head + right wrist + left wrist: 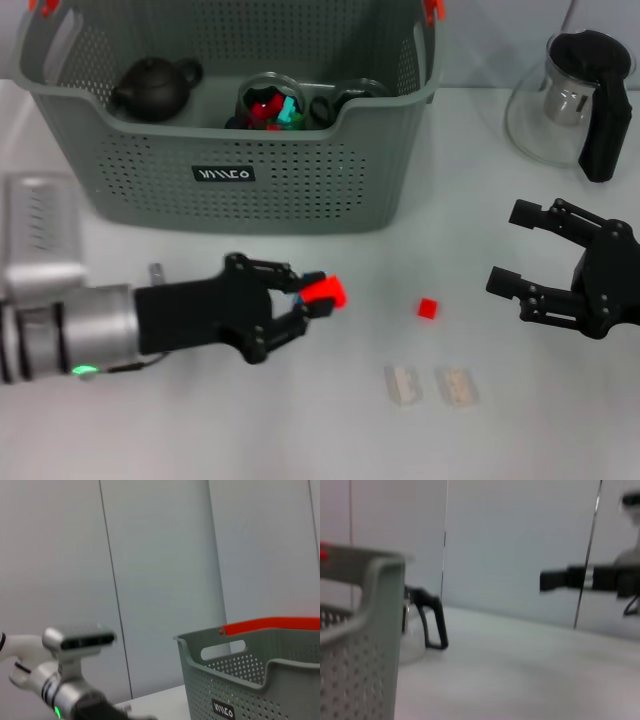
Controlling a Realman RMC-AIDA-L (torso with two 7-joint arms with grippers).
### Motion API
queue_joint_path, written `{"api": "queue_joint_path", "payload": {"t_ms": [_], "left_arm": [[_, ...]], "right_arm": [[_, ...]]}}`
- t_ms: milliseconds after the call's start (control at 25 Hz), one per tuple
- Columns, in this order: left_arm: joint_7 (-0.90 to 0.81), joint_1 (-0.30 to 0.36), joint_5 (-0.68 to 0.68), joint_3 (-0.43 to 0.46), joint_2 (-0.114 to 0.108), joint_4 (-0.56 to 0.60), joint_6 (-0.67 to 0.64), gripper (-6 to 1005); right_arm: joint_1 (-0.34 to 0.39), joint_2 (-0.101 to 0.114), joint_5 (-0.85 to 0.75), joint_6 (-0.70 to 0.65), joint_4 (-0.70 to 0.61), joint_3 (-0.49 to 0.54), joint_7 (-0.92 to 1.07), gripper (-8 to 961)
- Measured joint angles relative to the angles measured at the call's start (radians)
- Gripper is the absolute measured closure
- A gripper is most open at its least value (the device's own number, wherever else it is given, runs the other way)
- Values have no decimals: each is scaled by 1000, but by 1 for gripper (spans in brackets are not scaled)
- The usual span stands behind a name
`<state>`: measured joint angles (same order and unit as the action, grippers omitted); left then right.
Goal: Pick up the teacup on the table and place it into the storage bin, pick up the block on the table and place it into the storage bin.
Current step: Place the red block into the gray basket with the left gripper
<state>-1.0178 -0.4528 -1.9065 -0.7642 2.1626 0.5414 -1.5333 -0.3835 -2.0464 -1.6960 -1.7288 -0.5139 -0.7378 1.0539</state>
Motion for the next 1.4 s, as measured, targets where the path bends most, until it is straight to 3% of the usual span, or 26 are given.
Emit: {"api": "queue_joint_path", "payload": {"t_ms": [200,280,440,560,680,800,1000,1200,1400], "left_arm": [[-89,5,8,86,-19,99,-186,777],[-175,-48,28,180,-55,117,-308,777],[-311,-142,73,249,-99,140,-355,777],[-406,-221,79,251,-126,178,-278,777],[-522,-313,43,197,-164,208,-111,777],[-632,-364,-27,120,-181,239,58,777],[-779,-412,-217,-47,-171,267,368,776],[-900,-421,-365,-192,-135,261,529,757],[-1080,-432,-546,-267,-105,267,654,739]], "right_arm": [[-1,-1,0,2,0,0,0,109],[-2,-2,-1,3,-1,0,0,110],[-7,-5,-3,4,-1,-1,0,111],[-10,-8,-4,5,-2,-4,-2,112],[-15,-10,-4,1,-2,-7,-1,113],[-17,-11,-4,-2,-2,-9,-2,114],[-20,-11,-4,1,0,-10,-4,116],[-21,-13,-4,2,1,-11,-5,118],[-22,-14,-4,4,2,-11,-5,119]]}}
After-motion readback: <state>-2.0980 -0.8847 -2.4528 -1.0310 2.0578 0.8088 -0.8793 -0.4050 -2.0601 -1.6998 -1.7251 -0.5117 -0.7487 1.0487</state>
